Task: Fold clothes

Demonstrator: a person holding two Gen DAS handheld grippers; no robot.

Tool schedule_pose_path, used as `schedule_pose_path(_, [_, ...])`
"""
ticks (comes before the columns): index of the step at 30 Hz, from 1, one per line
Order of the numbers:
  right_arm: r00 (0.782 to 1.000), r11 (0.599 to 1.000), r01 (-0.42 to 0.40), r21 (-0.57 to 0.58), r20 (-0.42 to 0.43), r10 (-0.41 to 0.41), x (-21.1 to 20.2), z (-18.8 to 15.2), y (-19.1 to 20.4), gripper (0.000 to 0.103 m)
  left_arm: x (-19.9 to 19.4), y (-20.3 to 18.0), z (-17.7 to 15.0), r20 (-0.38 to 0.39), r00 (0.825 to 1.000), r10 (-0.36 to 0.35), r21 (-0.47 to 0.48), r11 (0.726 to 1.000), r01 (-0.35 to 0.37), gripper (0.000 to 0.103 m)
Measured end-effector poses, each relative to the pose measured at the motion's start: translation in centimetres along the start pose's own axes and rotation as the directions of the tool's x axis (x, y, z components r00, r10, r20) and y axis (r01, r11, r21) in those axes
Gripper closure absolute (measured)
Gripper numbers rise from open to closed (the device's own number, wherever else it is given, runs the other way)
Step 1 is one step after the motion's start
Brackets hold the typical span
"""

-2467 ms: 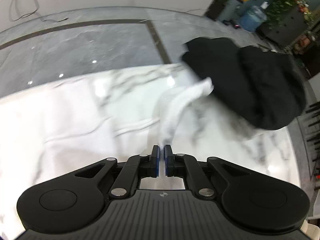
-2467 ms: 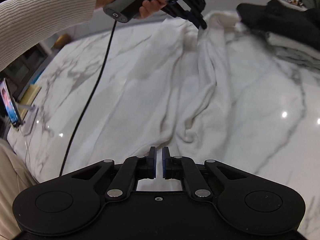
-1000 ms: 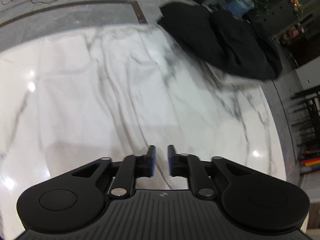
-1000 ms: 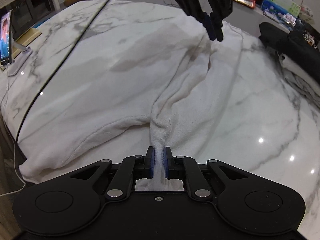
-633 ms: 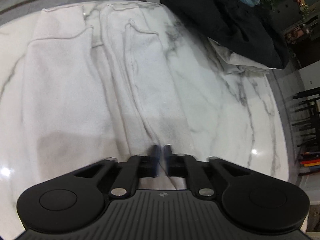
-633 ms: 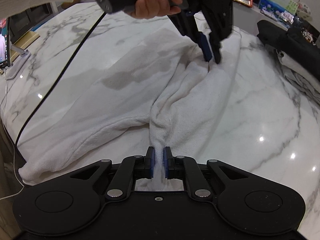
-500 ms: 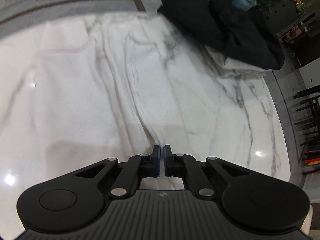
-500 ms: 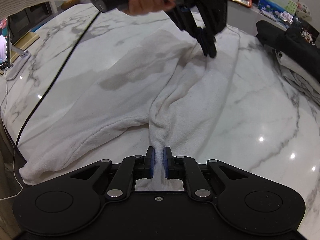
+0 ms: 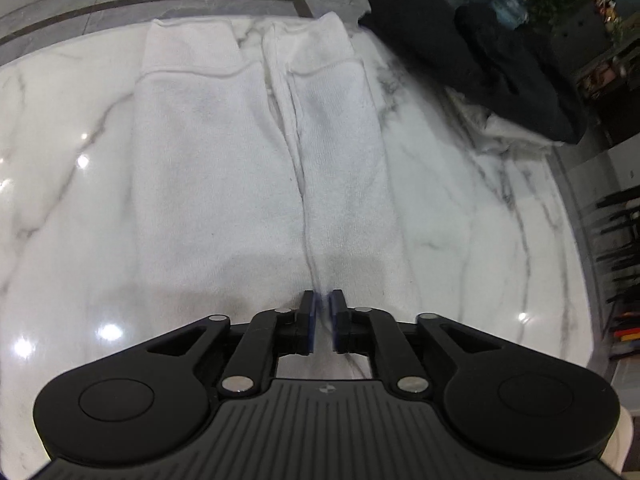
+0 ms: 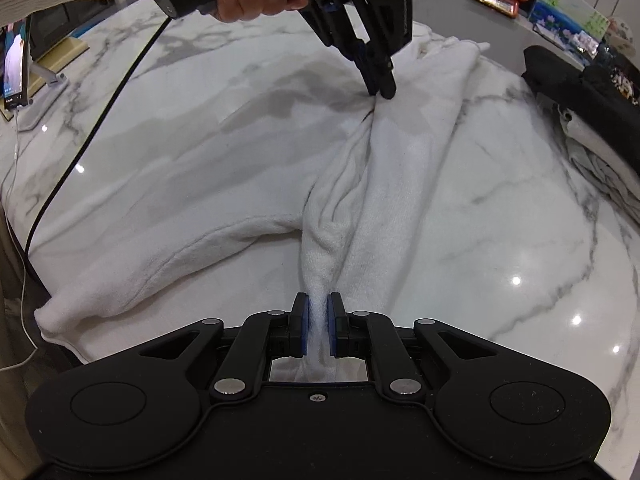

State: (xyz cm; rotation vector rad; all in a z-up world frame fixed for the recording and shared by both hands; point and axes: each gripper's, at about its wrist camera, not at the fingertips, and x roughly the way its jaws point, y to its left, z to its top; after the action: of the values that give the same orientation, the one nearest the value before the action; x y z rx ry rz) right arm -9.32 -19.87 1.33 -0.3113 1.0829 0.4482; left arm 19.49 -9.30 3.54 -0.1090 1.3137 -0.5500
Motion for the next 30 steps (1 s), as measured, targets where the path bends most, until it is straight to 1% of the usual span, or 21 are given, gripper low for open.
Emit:
schedule_pose_path(1, [1.000, 1.000, 0.003, 0.003, 0.002, -0.003, -0.1, 0.0, -0.1, 0.094, -0.7, -0.1, -0.5, 0.013, 1.000, 0.013, 0.008, 1.000, -0.013, 0.084])
schedule_pose_path(3, [1.000, 1.000, 0.011, 0.005, 0.001, -0.011, -0.3, -0.2, -0.3, 0.094, -2.0, -0.1, -2.1, 0.028, 0.999, 0.045, 0.033, 0.998, -0.046, 0.079])
schedule_pose_path(5, [1.000, 1.000, 0.022, 0.000, 0.000, -0.022, -0.4, -0.4, -0.3, 0.093, -3.1, 0.2, -4.1, 0.028, 0.998, 0.060, 0.031, 0.998, -0.061, 0.074])
schedule_pose_path(8, [1.000, 1.000, 0.028, -0.012, 0.008, -0.028, -0.2, -0.7, -0.1, 0.093, -4.2, 0.8, -7.0, 0.035, 0.996, 0.078, 0.000, 0.997, -0.078, 0.071])
schedule_pose_path(12, [0.999, 0.998, 0.050, -0.038, 0.018, -0.050, 0.0, -1.0, 0.7, 0.091, -5.0, 1.1, -10.4, 0.053, 0.990, 0.132, -0.016, 0.991, -0.131, 0.060])
schedule_pose_path(14, [0.998, 0.997, 0.062, -0.044, 0.021, -0.061, 0.0, -1.0, 1.0, 0.090, -4.7, 1.2, -11.7, 0.054, 0.990, 0.133, -0.024, 0.991, -0.132, 0.059])
schedule_pose_path(15, [0.997, 0.996, 0.069, -0.048, 0.022, -0.068, -0.1, -1.1, 1.2, 0.090, -4.6, 1.5, -12.2, 0.057, 0.991, 0.121, -0.034, 0.992, -0.119, 0.061])
schedule_pose_path(16, [0.997, 0.995, 0.079, -0.056, 0.025, -0.077, -0.1, -1.1, 1.4, 0.090, -4.6, 1.9, -12.7, 0.066, 0.992, 0.104, -0.047, 0.994, -0.101, 0.066])
schedule_pose_path(17, [0.996, 0.994, 0.088, -0.065, 0.030, -0.087, -0.2, -1.2, 1.6, 0.090, -4.6, 2.2, -13.1, 0.080, 0.993, 0.091, -0.060, 0.994, -0.087, 0.085])
schedule_pose_path(18, [0.995, 0.993, 0.096, -0.069, 0.033, -0.094, -0.4, -1.2, 1.6, 0.090, -4.7, 2.6, -13.4, 0.093, 0.992, 0.081, -0.079, 0.994, -0.074, 0.092])
schedule_pose_path(20, [0.994, 0.992, 0.107, -0.065, 0.042, -0.104, -0.8, -1.2, 1.7, 0.090, -5.0, 3.6, -13.7, 0.111, 0.992, 0.065, -0.127, 0.991, -0.050, 0.093])
schedule_pose_path(21, [0.993, 0.992, 0.108, -0.063, 0.048, -0.105, -1.0, -1.3, 1.7, 0.089, -5.1, 3.9, -13.8, 0.113, 0.991, 0.073, -0.133, 0.989, -0.057, 0.096])
schedule_pose_path(23, [0.991, 0.992, 0.115, -0.059, 0.073, -0.110, -1.7, -1.3, 1.9, 0.085, -5.6, 4.1, -14.1, 0.116, 0.986, 0.119, -0.126, 0.987, -0.104, 0.097])
schedule_pose_path(24, [0.990, 0.991, 0.118, -0.054, 0.089, -0.113, -2.1, -1.3, 1.9, 0.084, -5.9, 4.2, -14.3, 0.117, 0.983, 0.142, -0.123, 0.984, -0.128, 0.100])
schedule_pose_path(25, [0.988, 0.991, 0.122, -0.048, 0.106, -0.116, -2.4, -1.1, 2.0, 0.082, -6.1, 4.4, -14.5, 0.119, 0.980, 0.157, -0.123, 0.982, -0.142, 0.100])
schedule_pose_path(27, [0.983, 0.991, 0.125, -0.036, 0.137, -0.119, -2.9, -0.8, 2.0, 0.080, -6.5, 5.0, -14.8, 0.124, 0.981, 0.151, -0.141, 0.981, -0.134, 0.100])
schedule_pose_path(28, [0.982, 0.992, 0.123, -0.032, 0.145, -0.117, -2.9, -0.5, 1.9, 0.079, -6.7, 5.3, -15.0, 0.125, 0.983, 0.135, -0.157, 0.981, -0.115, 0.100])
schedule_pose_path(30, [0.981, 0.992, 0.125, -0.025, 0.155, -0.120, -2.7, 0.1, 1.7, 0.079, -7.5, 5.1, -15.4, 0.152, 0.982, 0.111, -0.164, 0.983, -0.085, 0.100])
